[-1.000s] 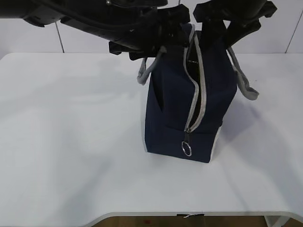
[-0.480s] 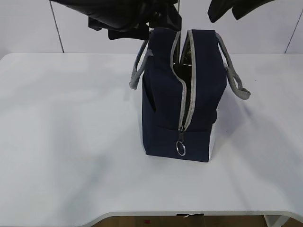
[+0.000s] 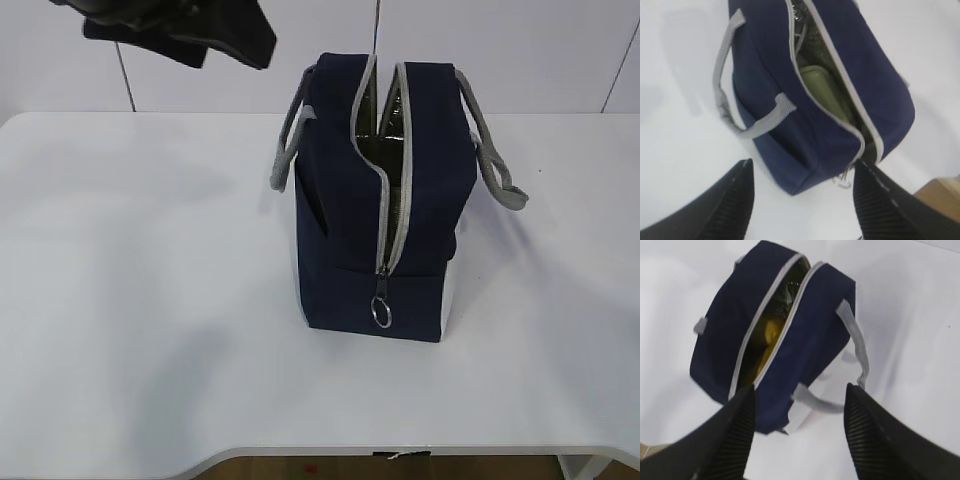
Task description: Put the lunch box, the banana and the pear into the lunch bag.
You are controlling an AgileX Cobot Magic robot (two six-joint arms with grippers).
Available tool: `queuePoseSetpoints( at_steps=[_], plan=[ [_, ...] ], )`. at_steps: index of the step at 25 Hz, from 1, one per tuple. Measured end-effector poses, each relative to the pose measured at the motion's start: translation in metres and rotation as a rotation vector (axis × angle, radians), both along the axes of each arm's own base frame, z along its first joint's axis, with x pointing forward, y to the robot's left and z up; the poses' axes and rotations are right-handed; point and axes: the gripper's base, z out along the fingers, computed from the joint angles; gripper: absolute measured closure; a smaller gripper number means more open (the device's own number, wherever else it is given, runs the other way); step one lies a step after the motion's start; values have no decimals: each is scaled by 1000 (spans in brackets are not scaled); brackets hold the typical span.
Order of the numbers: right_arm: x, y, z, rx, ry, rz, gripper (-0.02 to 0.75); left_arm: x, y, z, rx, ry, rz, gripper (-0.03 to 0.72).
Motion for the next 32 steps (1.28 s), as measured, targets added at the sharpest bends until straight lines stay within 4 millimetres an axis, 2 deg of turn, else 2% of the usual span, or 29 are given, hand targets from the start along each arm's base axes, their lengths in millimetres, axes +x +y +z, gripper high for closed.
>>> queuePoseSetpoints(
  at_steps=[5,8,12,19,23,26,32],
  plan=[
    [-50,-13,5,14,-24,4,285,-27,23,24,31,-5,-8,229],
    [-78,-18,2,40,-24,15,285,-39,34,32,66,2,-9,231],
    [-107,-23,-12,61,3,27,284,-48,42,31,131,54,-15,233],
    [-144,-29,-57,64,91,74,285,-52,45,20,169,107,-22,270],
    [-155,-27,-84,75,62,132,285,-56,44,-4,190,189,-33,275],
    [-159,-24,-104,96,42,182,285,-66,45,-20,163,201,-52,276],
    [-154,-13,-133,155,-24,284,285,-101,55,-21,42,79,-99,276]
  ],
)
